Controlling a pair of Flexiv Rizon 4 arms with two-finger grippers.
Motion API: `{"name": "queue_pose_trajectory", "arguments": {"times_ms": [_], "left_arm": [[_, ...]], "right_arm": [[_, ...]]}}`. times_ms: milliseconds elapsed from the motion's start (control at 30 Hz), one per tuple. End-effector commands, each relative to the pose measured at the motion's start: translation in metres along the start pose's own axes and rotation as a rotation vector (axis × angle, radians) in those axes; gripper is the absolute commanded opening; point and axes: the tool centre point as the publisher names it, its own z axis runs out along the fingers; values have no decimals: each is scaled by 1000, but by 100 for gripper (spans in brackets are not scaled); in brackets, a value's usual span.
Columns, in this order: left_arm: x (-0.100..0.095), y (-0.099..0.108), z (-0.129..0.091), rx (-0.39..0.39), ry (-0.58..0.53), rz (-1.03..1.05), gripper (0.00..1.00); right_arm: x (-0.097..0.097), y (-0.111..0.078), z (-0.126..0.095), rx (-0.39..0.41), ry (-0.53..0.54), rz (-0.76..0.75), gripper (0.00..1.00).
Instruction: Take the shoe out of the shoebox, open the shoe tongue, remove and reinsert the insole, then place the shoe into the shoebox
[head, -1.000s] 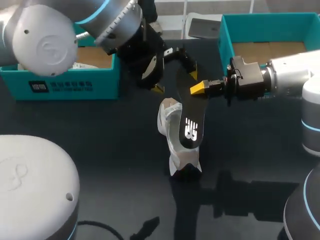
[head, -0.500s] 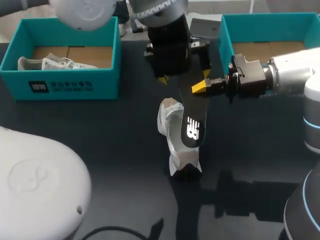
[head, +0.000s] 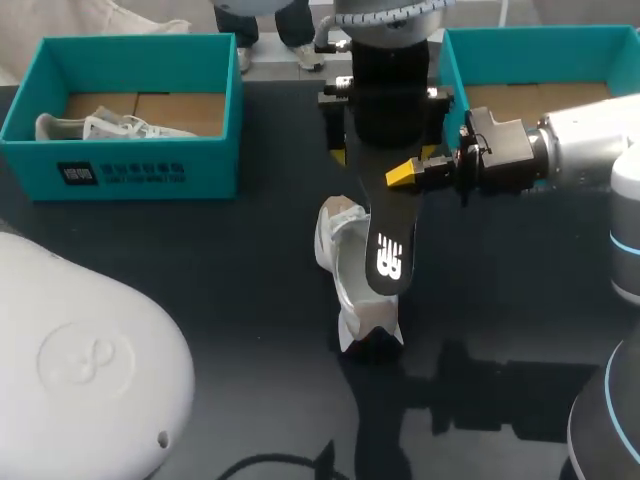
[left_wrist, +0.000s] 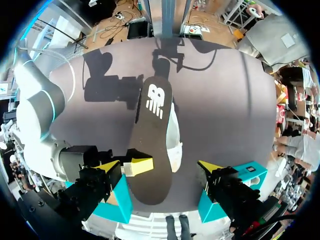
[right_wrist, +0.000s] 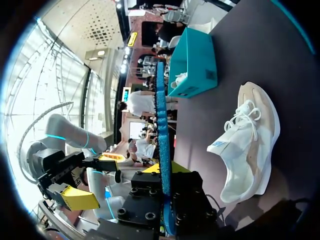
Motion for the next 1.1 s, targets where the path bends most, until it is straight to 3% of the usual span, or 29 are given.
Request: {"name": "queue_pose_trajectory", "arguments": {"times_ms": [33,233,433,567,900,1100], "left_arm": [[0,0,1,0,0,-3,100],[2,-1,1,-3,-38,-22,100],[16,3,2,-10,-189,-103,100],[26,1,1,29,-407,-83,100],[57,1,-1,-38,-922,-91,100],[68,2,7,-50,-1176,-136,100]], "right_arm": [[1,1,-2,4,-3,1,0],[1,2,-3,7,-6,0,0],[0,2,-3,8,-4,0,0],[0,1,-3,7,-4,2,0],[2,-1,-5,-8,-1,3,0],[3,-2,-5,-14,-1,11,0]]}}
